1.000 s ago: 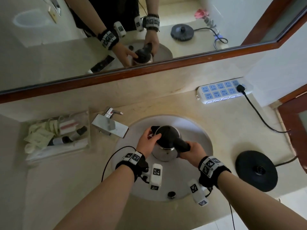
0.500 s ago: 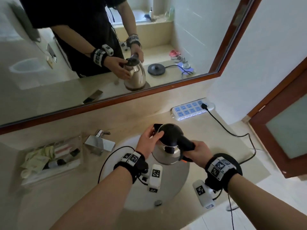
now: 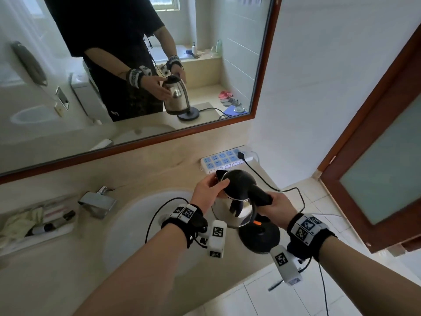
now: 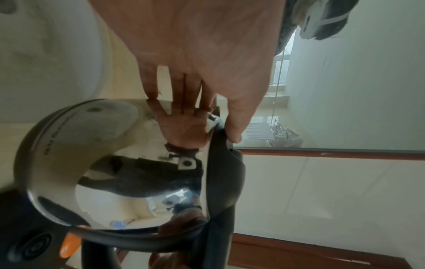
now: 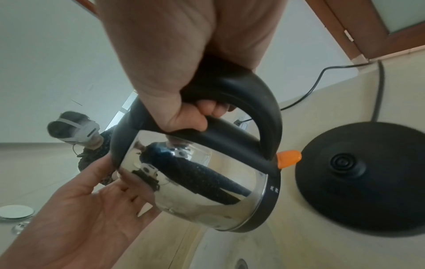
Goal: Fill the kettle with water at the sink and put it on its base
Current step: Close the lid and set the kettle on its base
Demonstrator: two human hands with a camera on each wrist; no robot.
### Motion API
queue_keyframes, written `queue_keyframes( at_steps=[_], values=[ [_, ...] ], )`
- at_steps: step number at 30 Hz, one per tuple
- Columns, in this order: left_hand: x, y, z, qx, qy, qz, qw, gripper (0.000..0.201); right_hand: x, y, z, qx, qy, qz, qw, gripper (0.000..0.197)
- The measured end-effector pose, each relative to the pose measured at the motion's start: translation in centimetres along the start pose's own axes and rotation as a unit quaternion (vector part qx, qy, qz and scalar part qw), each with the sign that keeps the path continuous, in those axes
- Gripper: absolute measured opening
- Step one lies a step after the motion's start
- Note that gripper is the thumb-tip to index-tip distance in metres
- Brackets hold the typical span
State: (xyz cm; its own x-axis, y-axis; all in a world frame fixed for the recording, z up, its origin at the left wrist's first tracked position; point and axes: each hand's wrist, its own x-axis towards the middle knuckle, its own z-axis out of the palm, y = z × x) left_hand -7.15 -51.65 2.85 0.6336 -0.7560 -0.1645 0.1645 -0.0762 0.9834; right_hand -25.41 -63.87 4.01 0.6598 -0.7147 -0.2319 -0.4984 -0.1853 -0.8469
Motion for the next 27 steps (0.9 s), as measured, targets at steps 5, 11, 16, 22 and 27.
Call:
queue_keyframes(
  at_steps=[5, 11, 16, 22, 27],
  values=[
    [0.1, -0.9, 4.3, 0.004, -0.017, -0.011, 1.000, 0.018, -0.1, 3.3, -3.6, -0.005, -0.001, 0.022, 1.000, 0.015],
    [1.2, -2.6, 6.8, 0.035, -0.054, -0.026, 0.998, 0.023, -0.2, 5.8, -5.4, 0.003, -0.006, 0.048, 0.999, 0.007],
    [1.8, -3.9, 8.0, 0.062, -0.082, -0.037, 0.994, 0.028, 0.0, 8.1, -5.5, 0.001, 0.009, 0.069, 0.998, 0.019],
    [1.8, -5.5, 8.8, 0.097, -0.086, -0.043, 0.991, 0.026, -0.2, 9.8, -5.5, -0.004, 0.009, 0.079, 0.997, 0.013],
    [1.8, -6.1, 8.8, 0.122, -0.086, -0.032, 0.988, 0.026, -0.3, 10.5, -5.3, 0.011, 0.010, 0.086, 0.996, 0.016]
  ],
)
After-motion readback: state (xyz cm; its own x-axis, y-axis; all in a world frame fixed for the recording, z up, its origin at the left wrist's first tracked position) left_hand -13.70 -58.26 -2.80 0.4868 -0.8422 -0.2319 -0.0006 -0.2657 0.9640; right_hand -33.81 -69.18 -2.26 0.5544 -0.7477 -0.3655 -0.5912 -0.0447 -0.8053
